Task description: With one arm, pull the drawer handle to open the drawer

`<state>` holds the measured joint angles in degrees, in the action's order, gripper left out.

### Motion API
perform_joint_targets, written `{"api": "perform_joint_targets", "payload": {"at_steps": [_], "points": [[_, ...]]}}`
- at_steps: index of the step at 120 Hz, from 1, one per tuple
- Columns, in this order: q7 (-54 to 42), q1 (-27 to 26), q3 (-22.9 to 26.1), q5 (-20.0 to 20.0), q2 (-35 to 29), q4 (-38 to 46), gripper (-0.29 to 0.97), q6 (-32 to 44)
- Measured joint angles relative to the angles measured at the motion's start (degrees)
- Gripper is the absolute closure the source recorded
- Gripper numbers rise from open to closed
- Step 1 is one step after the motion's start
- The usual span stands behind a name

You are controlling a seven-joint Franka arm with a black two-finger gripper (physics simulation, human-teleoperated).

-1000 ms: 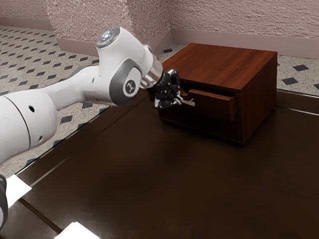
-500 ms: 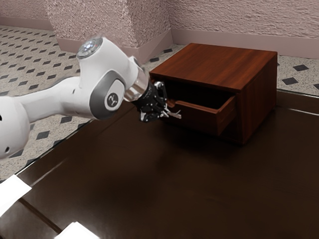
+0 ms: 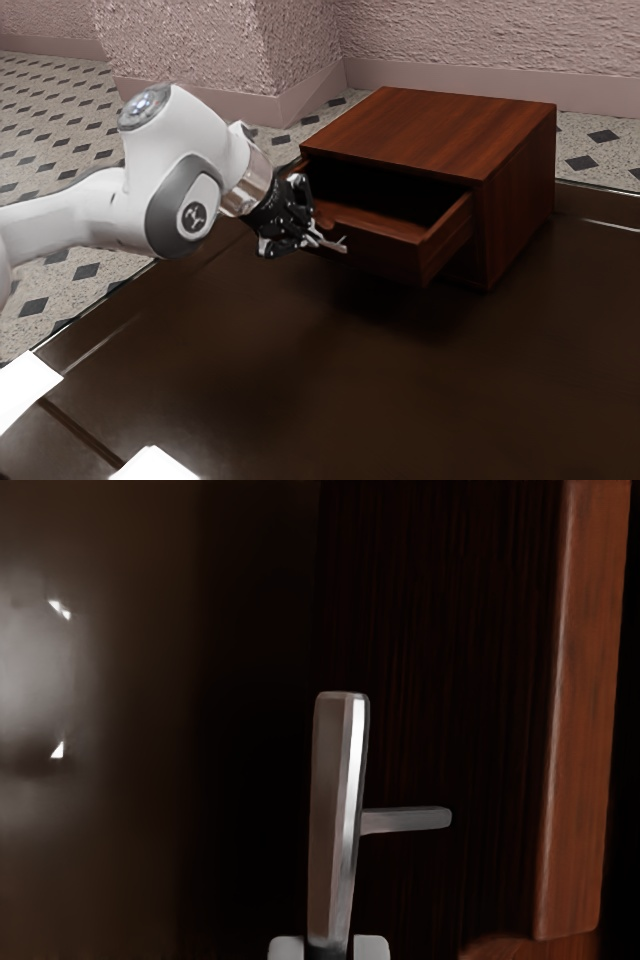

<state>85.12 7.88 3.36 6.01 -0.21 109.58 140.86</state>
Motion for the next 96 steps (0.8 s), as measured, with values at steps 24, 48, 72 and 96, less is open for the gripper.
{"api": "perform_joint_targets", "payload": {"at_steps": [24,48,72,96], "points": [[0.1,0.0,-0.2,0.4,-3.6,4.3,0.79,0.4],[0.1,0.0,-0.4,0.6,-6.0,6.8,0.79,0.8],[0.0,-0.1,-0.4,1.0,-6.6,7.3,0.7,1.3],[0.0,-1.4,-0.6,1.0,-9.1,8.3,0.5,0.5]]}}
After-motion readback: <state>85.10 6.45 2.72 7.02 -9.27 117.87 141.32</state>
